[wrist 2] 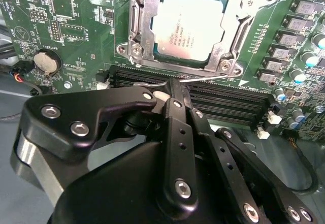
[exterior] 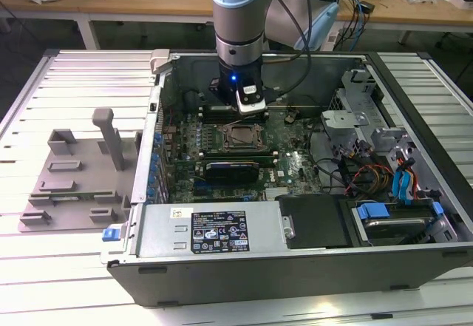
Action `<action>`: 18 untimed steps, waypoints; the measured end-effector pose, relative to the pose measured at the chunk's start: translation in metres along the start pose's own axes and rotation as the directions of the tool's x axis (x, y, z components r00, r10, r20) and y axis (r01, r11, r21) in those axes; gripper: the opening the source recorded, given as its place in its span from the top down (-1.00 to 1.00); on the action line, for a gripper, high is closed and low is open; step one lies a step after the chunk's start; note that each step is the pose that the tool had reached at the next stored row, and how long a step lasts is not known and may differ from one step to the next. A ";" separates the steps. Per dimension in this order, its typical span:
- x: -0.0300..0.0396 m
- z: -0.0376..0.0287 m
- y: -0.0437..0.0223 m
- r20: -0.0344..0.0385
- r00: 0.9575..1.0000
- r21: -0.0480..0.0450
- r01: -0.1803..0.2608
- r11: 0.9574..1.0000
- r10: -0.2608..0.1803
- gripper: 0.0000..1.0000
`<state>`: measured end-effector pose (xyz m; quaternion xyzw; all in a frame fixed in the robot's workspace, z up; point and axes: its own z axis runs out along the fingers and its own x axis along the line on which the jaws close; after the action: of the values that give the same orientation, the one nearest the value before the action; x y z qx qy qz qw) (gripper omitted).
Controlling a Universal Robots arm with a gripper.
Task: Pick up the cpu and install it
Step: 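Install the first cpu locking lever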
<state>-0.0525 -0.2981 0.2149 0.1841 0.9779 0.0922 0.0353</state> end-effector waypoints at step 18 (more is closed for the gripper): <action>0.0014 0.0080 0.0013 0.005 1.000 0.010 0.001 1.000 -0.001 0.79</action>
<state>-0.0525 -0.2951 0.2073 0.1839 0.9784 0.0870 0.0370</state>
